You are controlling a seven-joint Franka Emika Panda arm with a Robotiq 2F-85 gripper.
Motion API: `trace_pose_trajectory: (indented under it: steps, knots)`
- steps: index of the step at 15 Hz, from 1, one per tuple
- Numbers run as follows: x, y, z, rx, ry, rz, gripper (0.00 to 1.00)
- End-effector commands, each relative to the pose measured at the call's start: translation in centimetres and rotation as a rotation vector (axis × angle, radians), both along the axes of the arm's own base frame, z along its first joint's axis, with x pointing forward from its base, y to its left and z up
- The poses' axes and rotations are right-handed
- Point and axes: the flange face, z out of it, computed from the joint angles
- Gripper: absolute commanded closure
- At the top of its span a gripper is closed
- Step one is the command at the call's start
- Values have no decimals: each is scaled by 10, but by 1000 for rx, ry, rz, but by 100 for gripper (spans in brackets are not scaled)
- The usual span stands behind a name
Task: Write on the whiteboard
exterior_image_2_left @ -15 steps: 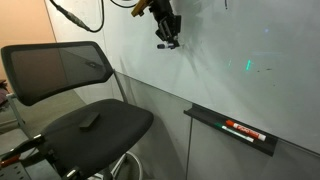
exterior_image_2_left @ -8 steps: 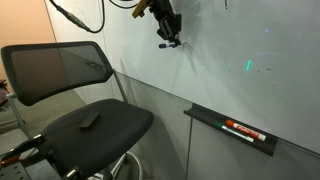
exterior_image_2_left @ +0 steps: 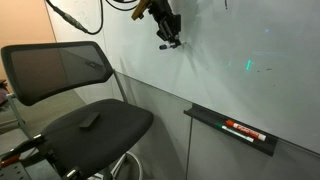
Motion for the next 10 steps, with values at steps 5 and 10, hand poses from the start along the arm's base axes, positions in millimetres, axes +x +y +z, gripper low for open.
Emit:
trace_pose_trajectory:
  steps: [5,10]
  knots:
    - [-20,9,16,-58,-2,0,89]
    - [-46,27,-19,-8,213,-13,89]
